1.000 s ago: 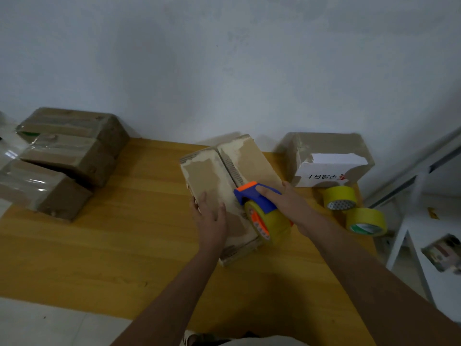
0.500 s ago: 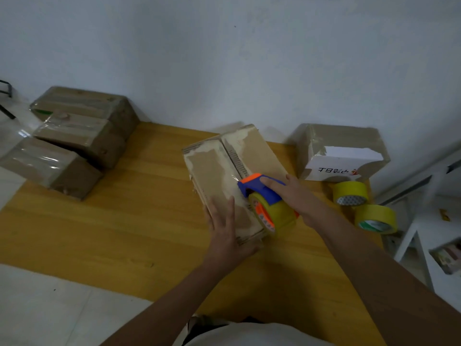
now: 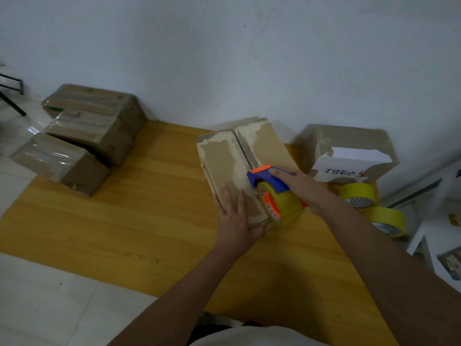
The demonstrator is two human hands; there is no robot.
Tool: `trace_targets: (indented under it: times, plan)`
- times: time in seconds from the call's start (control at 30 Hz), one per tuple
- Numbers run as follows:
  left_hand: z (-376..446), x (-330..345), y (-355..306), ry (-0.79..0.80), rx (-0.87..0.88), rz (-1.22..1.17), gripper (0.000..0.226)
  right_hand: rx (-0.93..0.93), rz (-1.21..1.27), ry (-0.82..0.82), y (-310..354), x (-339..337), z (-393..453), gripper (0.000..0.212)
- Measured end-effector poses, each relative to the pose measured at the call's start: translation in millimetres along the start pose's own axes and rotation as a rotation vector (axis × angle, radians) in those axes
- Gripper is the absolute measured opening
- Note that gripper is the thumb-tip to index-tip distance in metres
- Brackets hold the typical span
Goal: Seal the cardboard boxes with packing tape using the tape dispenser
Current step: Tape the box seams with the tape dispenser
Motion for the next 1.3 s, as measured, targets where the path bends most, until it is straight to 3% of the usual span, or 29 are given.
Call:
trace_targets:
  times: [0.17,0.4,0.83,0.93,0.97,1.03,1.13,1.3]
  plan:
    - [7,0,-2,0.011,-0.048,0.097,0.120,-0.003,0.023,0.007,1,0,1,0.085]
    - [33,-1,-9,-0.032,-0.021,-0.064,0.123,0.002,0.018,-0.024,0,-24,3,0.080]
    - [51,-9,-31,-0.181,0.150,-0.088,0.104,-0.004,0.002,0.013,15,-34,24,0.062]
    - [55,-6,-30,-0.133,0.150,-0.062,0.104,0.004,-0.093,-0.110,16,-43,23,0.071]
    - [56,-3,-28,-0.097,0.128,-0.050,0.107,-0.012,-0.130,-0.123,18,-43,21,0.064]
    - [56,1,-24,-0.053,0.091,-0.039,0.109,-0.039,-0.057,-0.034,22,-34,19,0.047]
    - [56,-1,-26,-0.087,0.128,-0.047,0.104,0.000,0.101,0.104,24,-24,9,0.043]
    - [58,3,-23,-0.043,0.089,-0.039,0.110,-0.056,0.080,0.094,24,-27,-3,0.034]
Point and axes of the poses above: each hand's wrist, its own z-axis towards the middle knuckle, its own x-axis out of the palm, y = z × x, the point moved 8 cm from there along z, towards the middle knuckle, and after that the axes turned 6 degrees about -z, right-handed, at the moved point
